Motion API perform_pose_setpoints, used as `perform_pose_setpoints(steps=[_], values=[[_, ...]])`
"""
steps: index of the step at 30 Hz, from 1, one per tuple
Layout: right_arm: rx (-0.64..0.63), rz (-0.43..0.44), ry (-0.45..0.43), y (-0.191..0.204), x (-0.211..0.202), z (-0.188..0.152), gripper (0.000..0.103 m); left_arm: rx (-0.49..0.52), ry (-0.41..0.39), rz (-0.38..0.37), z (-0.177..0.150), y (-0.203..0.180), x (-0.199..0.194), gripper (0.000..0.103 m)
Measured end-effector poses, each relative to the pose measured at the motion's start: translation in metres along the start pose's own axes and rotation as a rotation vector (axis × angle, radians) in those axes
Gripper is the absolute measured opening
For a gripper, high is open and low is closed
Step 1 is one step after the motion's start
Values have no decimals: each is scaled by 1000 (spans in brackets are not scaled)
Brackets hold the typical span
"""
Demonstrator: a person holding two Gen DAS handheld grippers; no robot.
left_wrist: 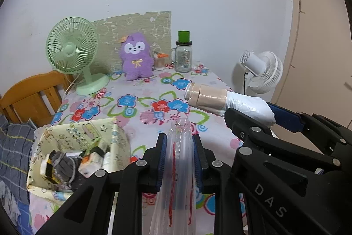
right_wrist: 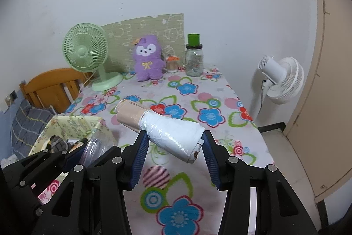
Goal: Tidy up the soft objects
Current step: 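Carry the straw bag and white roll over the yellow box with both tools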
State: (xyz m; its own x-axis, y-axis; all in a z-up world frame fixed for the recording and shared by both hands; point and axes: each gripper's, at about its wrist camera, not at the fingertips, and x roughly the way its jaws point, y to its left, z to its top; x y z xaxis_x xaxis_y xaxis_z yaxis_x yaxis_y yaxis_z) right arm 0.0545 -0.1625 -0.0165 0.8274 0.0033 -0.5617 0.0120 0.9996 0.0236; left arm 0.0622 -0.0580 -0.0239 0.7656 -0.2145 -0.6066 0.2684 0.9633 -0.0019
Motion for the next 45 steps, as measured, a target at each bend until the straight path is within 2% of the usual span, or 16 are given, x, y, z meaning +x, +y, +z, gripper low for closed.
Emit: perform_pose_setpoints(steps=[9, 17, 36, 42, 45], values=[[-29, 46, 11, 36, 8, 5, 53, -27, -13, 61, -1, 34, -6, 22], [-58, 78, 29, 73, 22, 10, 53, -69, 2, 75, -4, 72, -2, 22], [-120, 145, 93, 144, 72, 17, 53, -145, 73, 118, -6, 155, 37, 23], [-126, 150, 115, 155, 85, 17, 53, -146, 94, 118, -8, 168, 48, 30], [-134, 148, 123, 159, 89, 16, 53, -156, 109, 121, -9, 173, 54, 41]])
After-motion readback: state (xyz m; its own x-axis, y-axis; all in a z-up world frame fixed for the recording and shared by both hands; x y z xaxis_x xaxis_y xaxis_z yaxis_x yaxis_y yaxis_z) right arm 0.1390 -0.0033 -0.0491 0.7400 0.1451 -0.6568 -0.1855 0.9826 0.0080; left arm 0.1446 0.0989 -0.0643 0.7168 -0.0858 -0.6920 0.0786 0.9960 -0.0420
